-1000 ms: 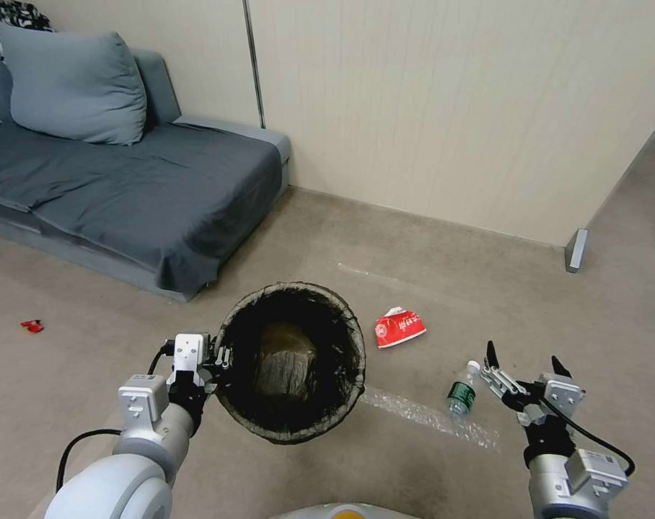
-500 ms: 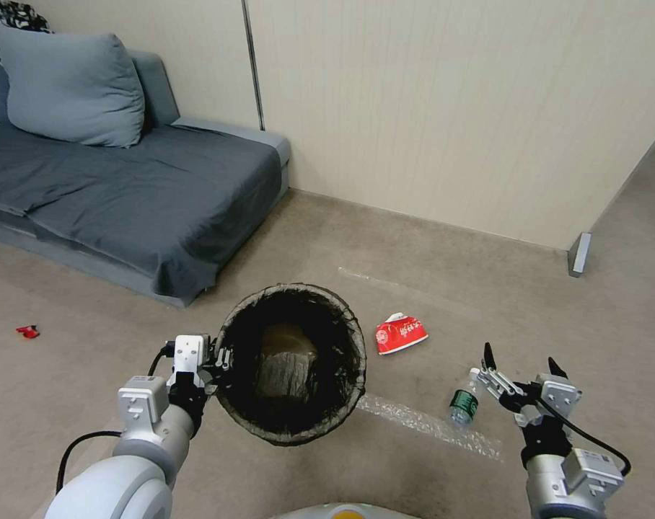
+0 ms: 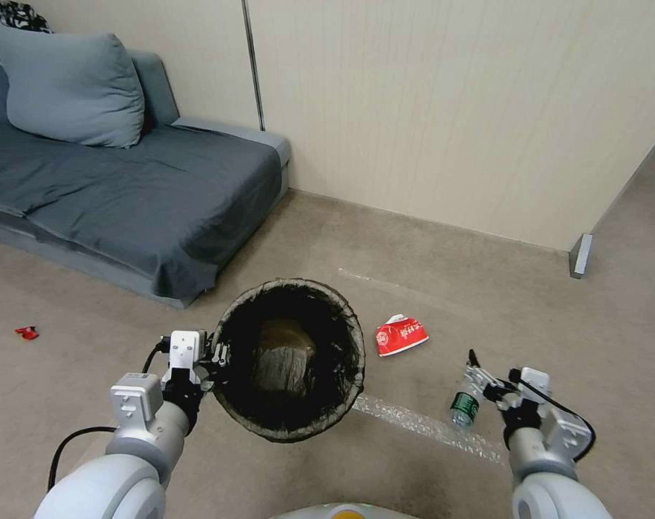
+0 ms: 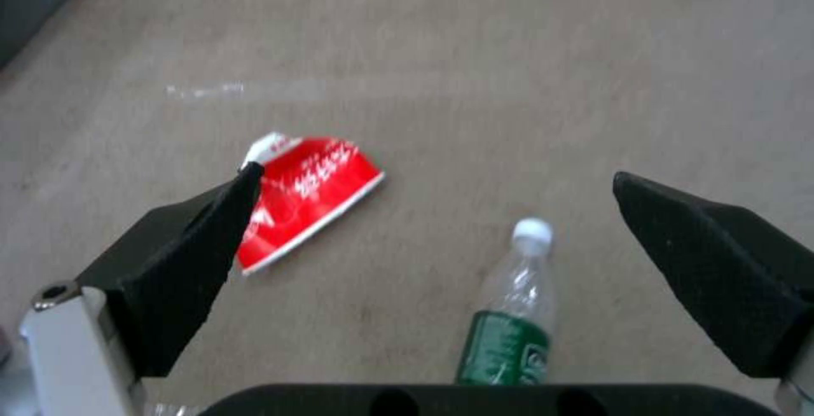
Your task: Pick up the trash bin, then pick up the garbage from the floor and place it into the trash bin.
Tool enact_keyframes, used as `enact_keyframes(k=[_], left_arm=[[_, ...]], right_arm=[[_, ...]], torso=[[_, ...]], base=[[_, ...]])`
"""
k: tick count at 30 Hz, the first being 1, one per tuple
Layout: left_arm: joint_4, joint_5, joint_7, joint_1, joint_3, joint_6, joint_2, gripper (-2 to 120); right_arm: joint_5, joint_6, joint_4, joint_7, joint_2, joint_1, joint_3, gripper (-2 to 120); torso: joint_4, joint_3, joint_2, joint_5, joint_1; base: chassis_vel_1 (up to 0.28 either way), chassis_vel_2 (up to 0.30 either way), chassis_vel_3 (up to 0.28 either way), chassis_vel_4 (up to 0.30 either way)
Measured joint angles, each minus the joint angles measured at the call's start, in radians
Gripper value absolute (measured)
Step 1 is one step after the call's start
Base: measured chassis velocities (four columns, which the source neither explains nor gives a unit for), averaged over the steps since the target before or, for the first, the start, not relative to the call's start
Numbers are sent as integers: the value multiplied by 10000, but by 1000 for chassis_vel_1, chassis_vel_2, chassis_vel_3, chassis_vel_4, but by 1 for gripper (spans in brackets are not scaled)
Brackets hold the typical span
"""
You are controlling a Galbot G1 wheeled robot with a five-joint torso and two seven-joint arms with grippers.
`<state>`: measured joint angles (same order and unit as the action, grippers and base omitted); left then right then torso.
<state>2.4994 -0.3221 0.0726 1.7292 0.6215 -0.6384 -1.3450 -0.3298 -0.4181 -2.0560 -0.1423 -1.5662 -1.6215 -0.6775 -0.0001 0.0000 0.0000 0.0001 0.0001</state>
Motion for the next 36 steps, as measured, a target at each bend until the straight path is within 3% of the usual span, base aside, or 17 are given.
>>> enact_keyframes(k=[16,36], left_arm=[[16,-68,21,54,84,-34,94,3],[16,-62,65,210,119,-46,118,3]], right_arm=[[-2462,-1280,2563,-1393,518,1887,223,100],[-2765,-1026,5159,-1738,481,2870,95,100]], torso=[[1,0,0,-1,-1],[1,-1,0,-1,-2]], base=[[0,0,0,0],[0,0,0,0]])
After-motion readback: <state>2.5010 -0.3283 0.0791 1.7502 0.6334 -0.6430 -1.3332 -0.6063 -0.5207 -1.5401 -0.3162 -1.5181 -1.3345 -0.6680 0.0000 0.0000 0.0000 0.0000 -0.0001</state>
